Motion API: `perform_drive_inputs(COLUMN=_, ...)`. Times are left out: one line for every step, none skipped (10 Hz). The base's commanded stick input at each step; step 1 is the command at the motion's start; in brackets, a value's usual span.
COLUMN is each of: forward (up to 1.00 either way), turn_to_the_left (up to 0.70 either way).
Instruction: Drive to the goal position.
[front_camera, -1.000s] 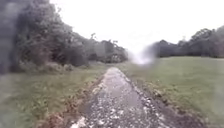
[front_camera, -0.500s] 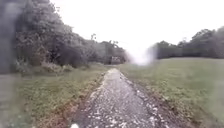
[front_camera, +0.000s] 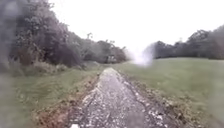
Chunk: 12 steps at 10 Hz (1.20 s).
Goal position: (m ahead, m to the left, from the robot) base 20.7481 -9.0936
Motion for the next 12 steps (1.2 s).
perform_drive_inputs(forward=0.50, turn_to_the_left=0.00)
perform_drive_inputs(forward=0.50, turn_to_the_left=-0.24)
perform_drive_inputs(forward=0.50, turn_to_the_left=-0.46)
perform_drive_inputs(forward=0.50, turn_to_the_left=-0.30)
perform_drive_inputs(forward=0.50, turn_to_the_left=-0.13)
perform_drive_inputs(forward=0.50, turn_to_the_left=0.00)
perform_drive_inputs(forward=0.50, turn_to_the_left=0.00)
perform_drive_inputs(forward=0.50, turn_to_the_left=0.00)
perform_drive_inputs(forward=0.50, turn_to_the_left=0.00)
perform_drive_inputs(forward=0.50, turn_to_the_left=0.00)
perform_drive_inputs(forward=0.50, turn_to_the_left=0.00)
perform_drive_inputs(forward=0.50, turn_to_the_left=0.00)
